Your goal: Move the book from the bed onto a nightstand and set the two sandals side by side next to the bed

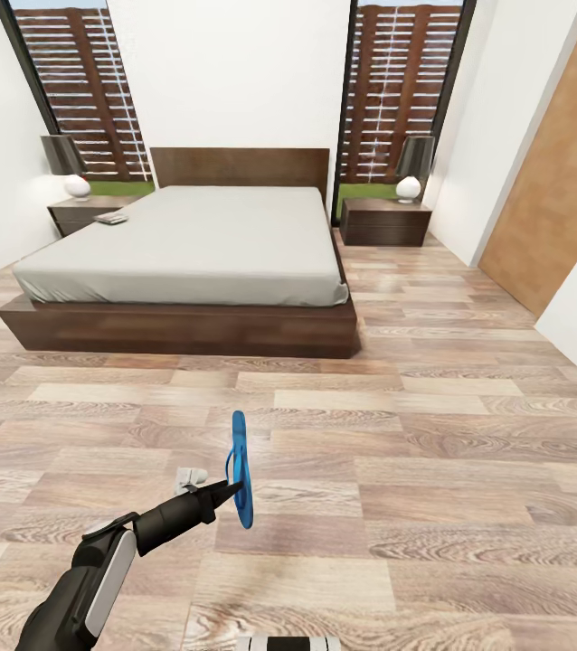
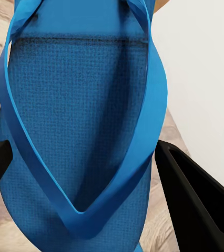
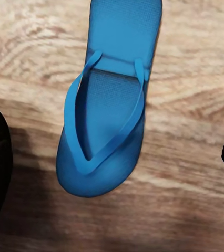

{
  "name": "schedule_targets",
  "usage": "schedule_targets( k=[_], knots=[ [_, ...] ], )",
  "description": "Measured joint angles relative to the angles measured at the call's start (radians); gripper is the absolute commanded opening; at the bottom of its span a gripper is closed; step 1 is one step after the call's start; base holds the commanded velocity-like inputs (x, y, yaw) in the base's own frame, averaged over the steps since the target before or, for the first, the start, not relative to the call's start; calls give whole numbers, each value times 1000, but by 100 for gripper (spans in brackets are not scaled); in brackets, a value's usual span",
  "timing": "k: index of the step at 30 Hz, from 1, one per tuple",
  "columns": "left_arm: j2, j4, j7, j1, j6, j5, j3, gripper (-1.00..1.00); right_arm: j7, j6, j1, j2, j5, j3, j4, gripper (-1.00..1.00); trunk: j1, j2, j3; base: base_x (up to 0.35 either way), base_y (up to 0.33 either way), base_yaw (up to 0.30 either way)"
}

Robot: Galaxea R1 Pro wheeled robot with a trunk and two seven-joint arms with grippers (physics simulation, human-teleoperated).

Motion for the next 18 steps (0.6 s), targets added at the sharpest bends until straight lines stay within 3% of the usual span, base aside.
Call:
schedule_targets(
  k=[18],
  knots=[
    [0,0,0,0,0,-1,0,-100,0,0,0,0,0,-1,-1,100,7,-4,-62,0,0,0]
  ],
)
